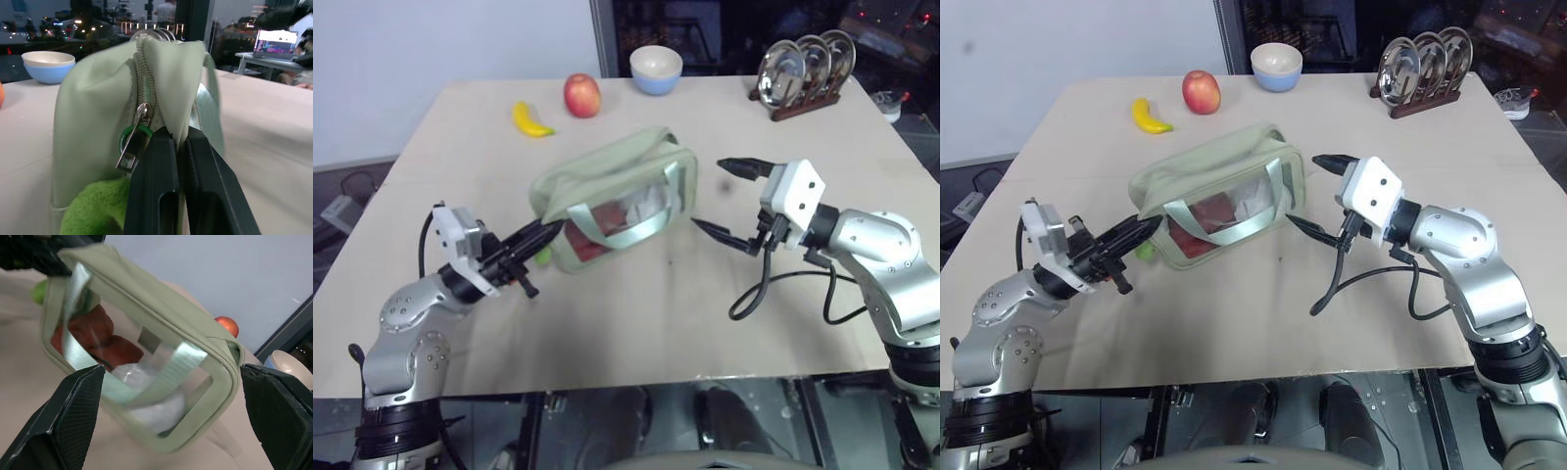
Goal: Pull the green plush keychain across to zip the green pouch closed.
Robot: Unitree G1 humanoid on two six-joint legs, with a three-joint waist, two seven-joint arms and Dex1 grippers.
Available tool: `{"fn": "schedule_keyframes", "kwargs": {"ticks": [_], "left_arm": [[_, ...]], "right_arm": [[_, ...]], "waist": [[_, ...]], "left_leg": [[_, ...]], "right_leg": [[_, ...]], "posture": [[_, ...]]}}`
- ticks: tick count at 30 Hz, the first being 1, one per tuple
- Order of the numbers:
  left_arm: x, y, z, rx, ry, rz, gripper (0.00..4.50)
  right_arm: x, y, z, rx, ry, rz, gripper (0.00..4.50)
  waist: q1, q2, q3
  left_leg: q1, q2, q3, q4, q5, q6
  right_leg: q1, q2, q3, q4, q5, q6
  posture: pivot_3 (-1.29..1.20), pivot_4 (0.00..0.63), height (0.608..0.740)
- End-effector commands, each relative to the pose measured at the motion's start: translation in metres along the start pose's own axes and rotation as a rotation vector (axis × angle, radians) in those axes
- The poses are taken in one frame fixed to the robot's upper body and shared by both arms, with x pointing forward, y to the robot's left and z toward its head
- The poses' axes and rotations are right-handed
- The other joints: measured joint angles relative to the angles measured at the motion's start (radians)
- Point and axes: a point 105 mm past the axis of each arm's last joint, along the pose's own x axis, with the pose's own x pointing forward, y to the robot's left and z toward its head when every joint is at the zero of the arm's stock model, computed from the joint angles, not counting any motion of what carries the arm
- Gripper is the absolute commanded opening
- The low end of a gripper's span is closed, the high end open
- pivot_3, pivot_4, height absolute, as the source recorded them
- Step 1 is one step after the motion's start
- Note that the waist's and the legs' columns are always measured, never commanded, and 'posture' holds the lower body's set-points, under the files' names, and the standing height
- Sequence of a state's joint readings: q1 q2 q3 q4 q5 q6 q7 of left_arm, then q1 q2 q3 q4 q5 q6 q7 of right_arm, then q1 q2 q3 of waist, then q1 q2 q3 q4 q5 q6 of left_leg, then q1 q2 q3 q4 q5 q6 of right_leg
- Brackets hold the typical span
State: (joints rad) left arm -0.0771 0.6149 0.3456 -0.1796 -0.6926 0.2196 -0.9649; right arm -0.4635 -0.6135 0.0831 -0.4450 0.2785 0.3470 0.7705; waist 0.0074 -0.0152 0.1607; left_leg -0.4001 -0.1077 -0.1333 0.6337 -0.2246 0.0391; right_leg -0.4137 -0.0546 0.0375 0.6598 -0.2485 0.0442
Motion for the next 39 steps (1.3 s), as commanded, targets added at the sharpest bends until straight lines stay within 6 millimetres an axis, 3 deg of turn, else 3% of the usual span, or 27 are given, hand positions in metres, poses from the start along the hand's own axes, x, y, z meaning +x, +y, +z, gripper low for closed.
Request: {"fn": "schedule_keyframes", "kwargs": {"ticks": [1,8,14,19,22,25,29,32,34,36,39], "left_arm": [[0.005,-0.001,0.015,0.069,-0.036,-0.042,0.04],[0.038,0.020,-0.022,0.176,0.032,-0.043,0.04],[0.044,0.028,-0.021,0.234,0.022,-0.037,0.04],[0.043,0.031,-0.016,0.273,0.001,0.032,1.93],[0.035,0.026,-0.010,0.292,0.004,0.058,1.99],[0.023,0.024,-0.007,0.336,0.035,0.115,1.99],[0.004,0.016,0.004,0.329,0.033,0.200,1.99],[-0.014,0.013,0.010,0.280,0.047,0.287,1.99],[-0.024,0.013,0.008,0.207,0.065,0.340,1.99],[-0.030,0.012,0.002,0.122,0.089,0.374,1.99],[-0.032,0.016,-0.009,0.044,0.153,0.430,1.99]], "right_arm": [[0.001,-0.004,0.005,-0.063,-0.015,-0.005,4.50],[0.024,-0.003,-0.005,-0.184,0.017,0.060,4.50],[0.058,-0.017,0.001,-0.245,0.019,0.060,4.50],[0.075,-0.019,-0.001,-0.271,0.028,0.086,4.50],[0.079,-0.016,-0.003,-0.277,0.033,0.126,3.65],[0.081,-0.013,-0.004,-0.278,0.039,0.159,2.26],[0.083,-0.012,-0.004,-0.293,0.045,0.176,2.26],[0.085,-0.013,-0.004,-0.289,0.050,0.190,1.55],[0.085,-0.014,-0.003,-0.285,0.053,0.192,0.59],[0.085,-0.014,-0.002,-0.284,0.051,0.198,0.05],[0.084,-0.011,0.001,-0.275,0.041,0.215,0.05]], "waist": [[0.001,0.000,0.000],[0.007,0.000,0.000],[0.003,0.000,0.000],[0.005,0.000,0.000],[0.002,0.000,0.000],[-0.012,0.000,0.000],[-0.027,0.000,0.000],[-0.030,0.000,0.000],[-0.026,0.000,0.000],[-0.024,0.001,0.000],[-0.018,0.000,0.000]], "left_leg": [[0.000,0.000,0.000,0.000,0.000,0.000],[0.001,0.000,0.000,0.000,0.000,0.000],[0.001,0.000,0.001,0.001,0.000,0.000],[0.001,0.000,0.000,0.001,0.000,0.000],[0.000,-0.001,0.000,0.001,0.000,0.000],[0.000,-0.001,0.000,0.001,0.000,0.000],[0.000,0.000,0.001,0.000,0.000,0.000],[0.001,0.000,0.001,0.000,0.000,-0.001],[0.001,0.000,0.001,0.000,0.000,-0.001],[0.001,0.001,0.001,0.000,0.000,-0.001],[0.001,0.001,0.001,0.000,0.000,-0.001]], "right_leg": [[0.000,0.000,0.000,0.000,0.000,0.000],[0.000,0.000,-0.001,0.001,0.000,0.000],[0.000,0.000,0.000,0.002,0.000,0.000],[0.000,0.000,-0.001,0.002,0.000,0.000],[-0.001,0.000,-0.001,0.002,0.000,0.000],[-0.001,0.000,0.001,0.002,0.000,0.000],[-0.002,0.001,0.002,0.003,0.000,0.000],[-0.002,0.001,0.002,0.003,0.000,0.000],[-0.002,0.001,0.003,0.003,0.000,0.000],[-0.002,0.002,0.002,0.003,0.000,0.000],[-0.002,0.001,0.001,0.003,0.000,0.000]], "posture": [[0.00,0.150,0.740],[0.00,0.150,0.740],[0.00,0.150,0.740],[0.00,0.150,0.740],[0.00,0.150,0.740],[0.00,0.150,0.740],[0.00,0.150,0.740],[0.00,0.150,0.740],[0.00,0.150,0.740],[0.00,0.150,0.740],[0.00,0.150,0.740]]}}
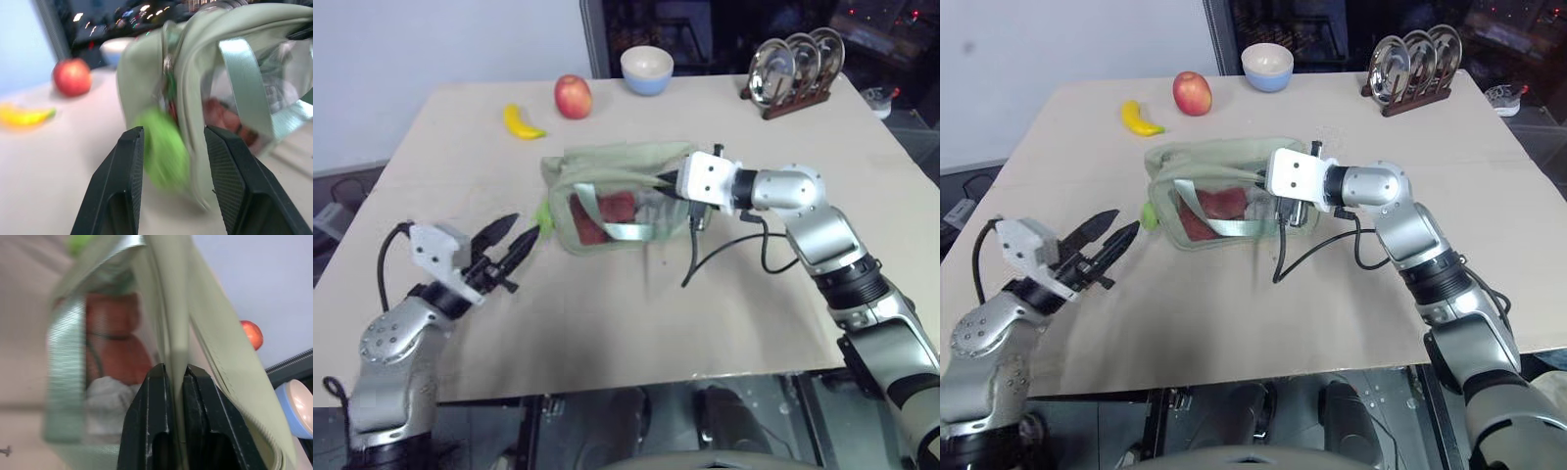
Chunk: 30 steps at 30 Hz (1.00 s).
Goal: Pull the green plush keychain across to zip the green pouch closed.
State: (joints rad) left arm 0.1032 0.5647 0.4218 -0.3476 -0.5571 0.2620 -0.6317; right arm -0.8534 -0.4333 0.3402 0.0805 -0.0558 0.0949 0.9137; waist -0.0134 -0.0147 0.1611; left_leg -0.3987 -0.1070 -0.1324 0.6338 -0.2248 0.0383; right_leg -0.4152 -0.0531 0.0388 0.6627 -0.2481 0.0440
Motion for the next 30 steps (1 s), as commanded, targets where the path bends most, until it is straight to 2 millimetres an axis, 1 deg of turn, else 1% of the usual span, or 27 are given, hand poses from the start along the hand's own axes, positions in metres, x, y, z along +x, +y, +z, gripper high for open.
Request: {"fn": "schedule_keyframes", "kwargs": {"ticks": [1,5,12,13,15,17,22,26,29,30], "left_arm": [[0.002,0.005,0.003,-0.032,0.043,0.056,1.99],[0.006,0.024,-0.002,0.048,0.099,0.116,1.99],[0.028,0.024,-0.010,0.153,0.135,0.105,1.99],[0.030,0.023,-0.012,0.179,0.141,0.095,1.99],[0.036,0.016,-0.011,0.159,0.118,0.050,1.99],[0.036,0.009,-0.009,0.150,0.104,0.003,1.99],[0.026,0.009,-0.002,0.156,0.089,-0.059,1.99],[0.025,0.004,0.000,0.173,0.087,-0.120,1.99],[0.031,0.007,0.000,0.231,0.083,-0.085,2.78],[0.033,0.010,-0.001,0.269,0.088,-0.064,3.26]], "right_arm": [[-0.003,-0.007,0.018,-0.034,-0.051,-0.006,0.05],[-0.007,-0.002,0.015,-0.029,-0.048,0.008,0.05],[-0.009,0.000,0.016,-0.025,-0.044,-0.004,0.05],[-0.010,0.000,0.016,-0.025,-0.044,-0.005,0.05],[-0.011,0.000,0.016,-0.023,-0.038,-0.012,0.05],[-0.013,0.000,0.015,-0.024,-0.033,-0.017,0.05],[-0.015,0.000,0.014,-0.021,-0.024,-0.030,0.05],[-0.015,0.001,0.014,-0.014,-0.026,-0.033,0.05],[-0.015,0.003,0.015,-0.007,-0.026,-0.034,0.00],[-0.015,0.003,0.015,-0.005,-0.026,-0.034,0.00]], "waist": [[0.003,0.000,0.000],[0.002,0.000,0.000],[0.002,0.000,0.000],[0.002,0.000,0.000],[0.001,0.000,0.000],[0.001,0.000,0.000],[0.001,0.000,0.000],[0.001,0.000,0.000],[0.001,0.000,0.000],[0.002,0.000,0.000]], "left_leg": [[0.000,0.000,0.000,0.000,0.000,0.000],[0.000,0.000,0.000,0.001,0.000,0.000],[0.000,0.000,0.001,0.000,0.000,0.000],[0.000,0.000,0.000,0.000,0.000,0.000],[0.000,0.000,0.000,0.000,0.000,0.000],[-0.001,0.000,0.000,0.000,0.000,0.000],[-0.001,0.000,0.000,0.000,0.000,0.000],[-0.001,0.000,0.000,0.000,0.000,0.000],[-0.001,0.000,0.000,0.000,0.000,0.000],[-0.001,0.000,0.000,0.000,0.000,0.000]], "right_leg": [[0.000,0.000,-0.001,0.000,0.000,0.000],[0.000,0.000,-0.001,0.000,0.001,-0.001],[0.000,0.000,0.000,0.000,0.001,-0.001],[0.000,0.000,0.000,0.000,0.001,-0.001],[0.000,0.000,0.000,0.000,0.001,-0.001],[0.000,0.000,0.000,0.000,0.001,-0.001],[0.000,0.000,0.000,0.000,0.001,-0.001],[0.000,0.000,0.000,0.000,0.001,-0.001],[0.000,0.000,0.000,-0.001,0.001,-0.001],[0.000,0.000,0.000,-0.001,0.001,-0.001]], "posture": [[0.00,0.150,0.740],[0.00,0.150,0.740],[0.00,0.150,0.740],[0.00,0.150,0.740],[0.00,0.150,0.740],[0.00,0.150,0.740],[0.00,0.150,0.740],[0.00,0.150,0.740],[0.00,0.150,0.740],[0.00,0.150,0.740]]}}
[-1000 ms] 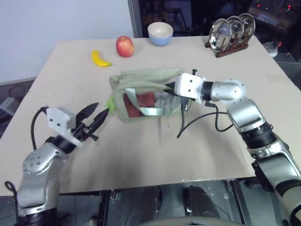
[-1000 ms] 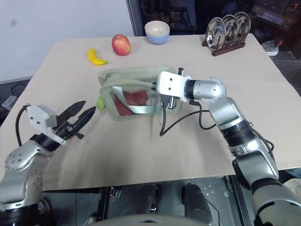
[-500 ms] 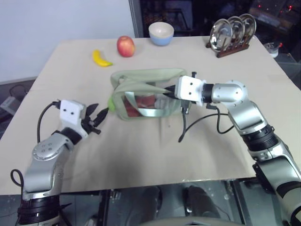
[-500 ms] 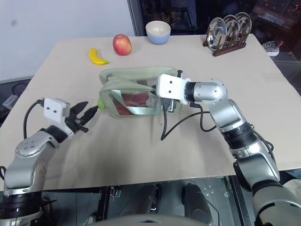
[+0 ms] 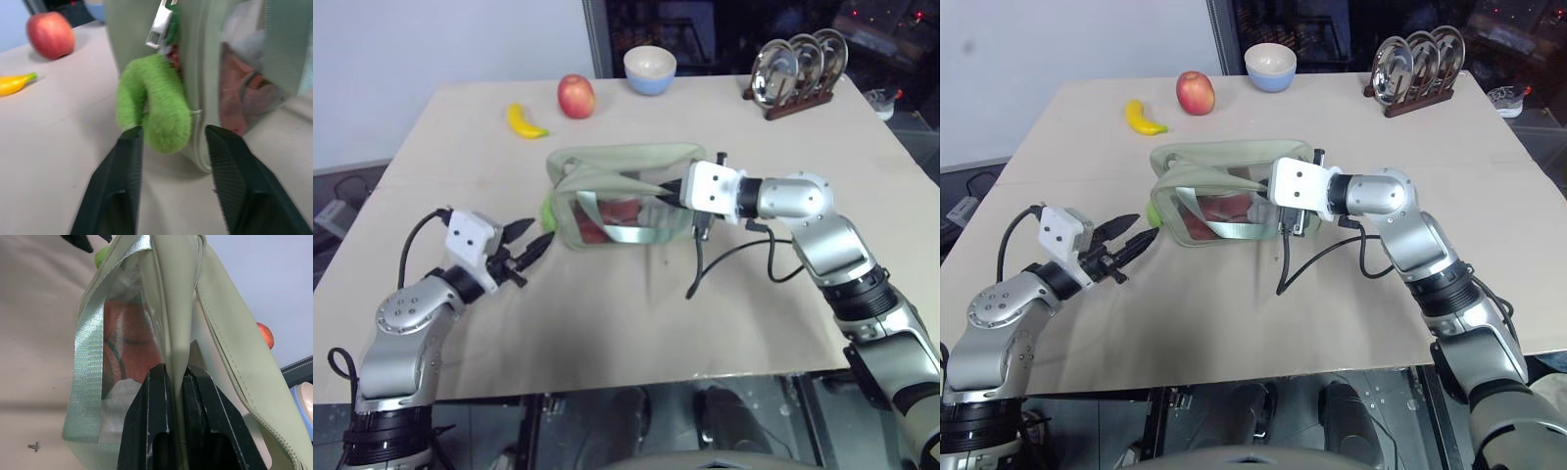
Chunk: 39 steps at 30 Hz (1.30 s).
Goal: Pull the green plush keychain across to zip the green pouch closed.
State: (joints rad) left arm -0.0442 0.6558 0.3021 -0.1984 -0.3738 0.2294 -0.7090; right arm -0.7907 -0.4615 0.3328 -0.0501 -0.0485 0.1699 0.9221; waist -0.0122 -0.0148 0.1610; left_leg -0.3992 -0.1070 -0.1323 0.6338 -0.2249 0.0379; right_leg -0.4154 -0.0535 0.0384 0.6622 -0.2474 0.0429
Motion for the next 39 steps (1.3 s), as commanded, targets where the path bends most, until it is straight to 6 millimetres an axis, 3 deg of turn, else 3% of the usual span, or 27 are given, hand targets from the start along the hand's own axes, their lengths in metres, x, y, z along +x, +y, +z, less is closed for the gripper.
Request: {"fn": "schedule_keyframes", "kwargs": {"ticks": [1,11,15,20,26,31,34,39], "left_arm": [[0.005,0.009,0.009,0.115,-0.019,0.055,3.73],[0.014,0.005,0.000,0.280,0.017,0.045,3.73],[0.018,0.003,0.001,0.307,0.001,0.053,2.48],[0.015,0.010,0.007,0.355,-0.030,0.118,0.04],[0.001,0.044,0.035,0.640,-0.048,0.256,0.04],[-0.001,0.067,0.081,1.009,-0.086,0.310,0.04],[0.010,0.062,0.105,1.135,-0.132,0.211,0.04],[0.030,0.047,0.119,1.271,-0.188,0.033,0.04]], "right_arm": [[-0.007,-0.008,0.011,-0.014,-0.032,-0.042,0.00],[-0.008,-0.006,0.011,-0.001,-0.029,-0.039,0.00],[-0.007,-0.006,0.011,0.001,-0.029,-0.043,0.00],[-0.007,-0.006,0.011,0.002,-0.029,-0.043,0.00],[-0.006,-0.006,0.009,0.002,-0.028,-0.046,0.00],[-0.002,-0.006,0.009,0.001,-0.037,-0.045,0.00],[0.001,-0.007,0.010,-0.001,-0.043,-0.046,0.00],[0.005,-0.008,0.011,-0.006,-0.050,-0.049,0.00]], "waist": [[0.001,0.000,0.000],[0.000,0.000,0.000],[0.000,0.000,0.000],[0.000,0.000,0.000],[0.000,0.000,0.000],[0.001,0.000,0.000],[0.000,0.000,0.000],[-0.007,0.000,0.000]], "left_leg": [[0.000,0.000,0.000,0.000,0.000,0.000],[0.000,0.000,0.000,0.000,0.000,0.000],[0.000,0.000,0.000,0.000,0.000,0.000],[0.000,0.000,0.000,0.000,0.000,0.000],[0.000,0.000,0.000,0.000,0.000,0.000],[0.000,0.000,0.000,0.000,0.000,0.000],[0.000,0.000,0.000,0.000,0.000,0.000],[0.000,0.000,0.002,-0.001,0.000,0.000]], "right_leg": [[0.000,0.000,0.000,0.000,0.000,0.000],[0.000,0.000,0.000,0.000,0.000,0.000],[0.000,0.000,0.000,0.000,0.000,0.000],[0.000,0.000,0.000,0.000,0.000,0.000],[0.000,0.000,0.000,0.000,0.000,0.000],[-0.001,0.000,0.000,0.000,0.000,0.000],[-0.001,0.000,-0.001,0.000,0.000,0.000],[-0.001,0.000,-0.001,0.001,0.000,0.000]], "posture": [[0.00,0.150,0.740],[0.00,0.150,0.740],[0.00,0.150,0.740],[0.00,0.150,0.740],[0.00,0.150,0.740],[0.00,0.150,0.740],[0.00,0.150,0.740],[0.00,0.150,0.740]]}}
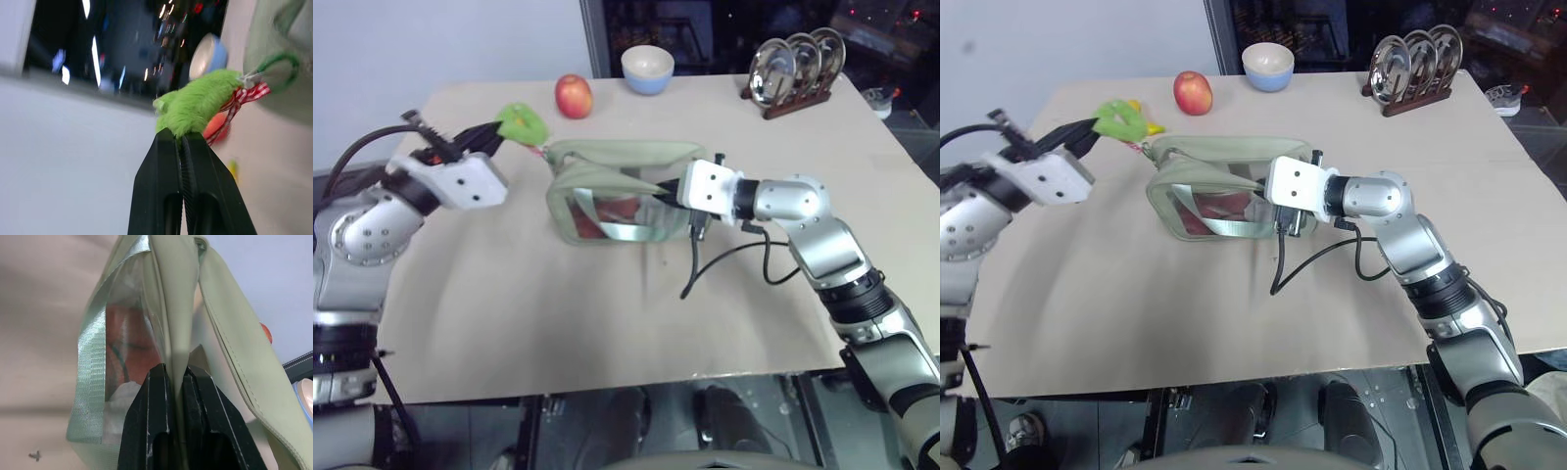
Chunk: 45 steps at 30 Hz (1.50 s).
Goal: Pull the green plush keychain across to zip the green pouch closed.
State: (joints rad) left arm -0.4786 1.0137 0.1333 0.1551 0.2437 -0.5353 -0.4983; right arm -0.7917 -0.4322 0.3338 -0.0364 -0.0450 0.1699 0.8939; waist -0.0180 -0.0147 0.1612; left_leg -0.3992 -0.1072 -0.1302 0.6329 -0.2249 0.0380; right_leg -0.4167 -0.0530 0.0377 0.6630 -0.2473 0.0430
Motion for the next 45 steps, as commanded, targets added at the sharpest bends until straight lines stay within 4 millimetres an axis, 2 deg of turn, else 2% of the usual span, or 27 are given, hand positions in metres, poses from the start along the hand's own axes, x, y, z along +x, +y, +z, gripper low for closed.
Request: {"fn": "schedule_keyframes", "kwargs": {"ticks": [1,3,6,7,11,15,17,19,24,26,29,32,35,40,45], "left_arm": [[0.012,0.001,0.014,0.080,-0.106,-0.070,0.49],[0.018,-0.007,0.018,0.091,-0.157,-0.133,0.95],[0.021,-0.011,0.022,0.096,-0.210,-0.162,2.25],[0.021,-0.005,0.024,0.108,-0.233,-0.137,2.63],[0.016,0.021,0.029,0.096,-0.291,-0.012,2.63],[0.004,0.033,0.020,-0.098,-0.284,0.057,2.63],[-0.004,0.027,0.015,-0.343,-0.279,0.043,2.63],[-0.008,0.019,0.015,-0.511,-0.287,0.020,2.63],[-0.007,0.009,0.025,-0.611,-0.298,-0.039,2.63],[-0.020,-0.006,0.019,-0.850,-0.251,-0.084,2.63],[-0.045,-0.035,0.008,-1.101,-0.139,-0.067,2.63],[-0.061,-0.067,0.008,-1.174,-0.035,-0.071,2.63],[-0.060,-0.090,0.011,-1.193,0.041,-0.064,2.63],[-0.045,-0.098,0.012,-1.215,0.061,-0.024,2.63],[-0.034,-0.101,0.010,-1.215,0.065,-0.030,2.63]], "right_arm": [[0.000,-0.008,0.009,-0.027,-0.030,-0.027,0.00],[0.002,-0.008,0.010,-0.027,-0.032,-0.032,0.00],[0.004,-0.008,0.012,-0.026,-0.036,-0.037,0.00],[0.004,-0.008,0.012,-0.026,-0.037,-0.038,0.00],[0.005,-0.007,0.012,-0.022,-0.040,-0.042,0.00],[0.006,-0.006,0.013,-0.019,-0.044,-0.042,0.00],[0.007,-0.005,0.013,-0.017,-0.047,-0.038,0.00],[0.007,-0.005,0.013,-0.015,-0.050,-0.035,0.00],[0.008,-0.003,0.013,-0.013,-0.056,-0.021,0.00],[0.008,-0.003,0.013,-0.015,-0.057,-0.017,0.00],[0.007,-0.003,0.013,-0.016,-0.057,-0.016,0.00],[0.007,-0.003,0.013,-0.016,-0.057,-0.018,0.00],[0.006,-0.003,0.013,-0.015,-0.057,-0.019,0.00],[0.006,-0.004,0.013,-0.017,-0.056,-0.017,0.00],[0.005,-0.006,0.013,-0.024,-0.051,-0.018,0.00]], "waist": [[-0.001,0.000,0.000],[0.001,0.000,0.000],[-0.004,0.000,0.000],[-0.006,0.000,0.000],[-0.011,0.000,0.000],[-0.023,0.000,0.000],[-0.028,0.000,0.000],[-0.027,0.000,0.000],[-0.020,-0.001,0.000],[-0.025,-0.001,0.000],[-0.044,0.001,0.000],[-0.038,0.001,0.000],[-0.016,0.000,0.000],[0.006,0.000,0.000],[0.002,0.000,0.000]], "left_leg": [[0.000,0.000,0.000,0.000,0.000,0.000],[0.000,0.000,0.000,0.000,0.000,0.000],[-0.001,0.000,0.000,0.000,0.000,0.000],[-0.001,0.000,0.000,0.000,0.000,0.000],[-0.001,0.000,0.000,0.001,0.000,0.000],[-0.002,0.000,0.000,0.001,0.000,0.000],[-0.001,0.000,0.000,0.001,0.000,0.000],[-0.001,0.000,0.001,0.001,0.000,0.000],[-0.002,0.001,-0.001,0.003,0.000,0.000],[-0.001,0.001,0.000,0.003,0.000,0.000],[0.000,0.002,0.003,0.002,0.000,0.000],[0.000,0.005,0.003,0.001,0.000,0.000],[0.000,0.005,0.003,0.002,0.000,-0.001],[0.001,0.005,0.002,0.003,0.000,-0.001],[0.001,0.005,0.001,0.003,0.001,-0.002]], "right_leg": [[0.000,0.000,0.000,0.000,0.000,0.000],[-0.001,0.000,0.000,0.001,0.000,0.000],[-0.001,0.001,0.000,0.001,0.000,0.000],[-0.001,0.001,0.000,0.001,0.000,0.000],[-0.002,0.001,0.000,0.001,0.000,0.000],[-0.002,0.001,0.000,0.001,0.000,0.000],[-0.003,0.001,0.000,0.002,0.000,0.000],[-0.003,0.001,0.002,0.003,0.000,0.000],[-0.002,0.001,0.001,0.003,0.000,0.000],[-0.002,0.001,0.001,0.003,0.000,0.000],[-0.003,0.002,0.005,0.005,0.000,0.000],[-0.004,0.005,0.004,0.004,0.000,0.000],[-0.004,0.004,0.004,0.004,0.000,0.000],[-0.001,0.004,0.003,0.004,0.002,-0.004],[-0.001,0.005,0.003,0.004,0.003,-0.004]], "posture": [[0.00,0.150,0.740],[0.00,0.150,0.740],[0.00,0.150,0.740],[0.00,0.150,0.740],[0.00,0.150,0.740],[0.00,0.150,0.740],[0.00,0.150,0.740],[0.00,0.150,0.740],[0.00,0.150,0.740],[0.00,0.150,0.740],[0.00,0.150,0.740],[0.00,0.150,0.740],[0.00,0.150,0.740],[0.00,0.150,0.740],[0.00,0.150,0.740]]}}
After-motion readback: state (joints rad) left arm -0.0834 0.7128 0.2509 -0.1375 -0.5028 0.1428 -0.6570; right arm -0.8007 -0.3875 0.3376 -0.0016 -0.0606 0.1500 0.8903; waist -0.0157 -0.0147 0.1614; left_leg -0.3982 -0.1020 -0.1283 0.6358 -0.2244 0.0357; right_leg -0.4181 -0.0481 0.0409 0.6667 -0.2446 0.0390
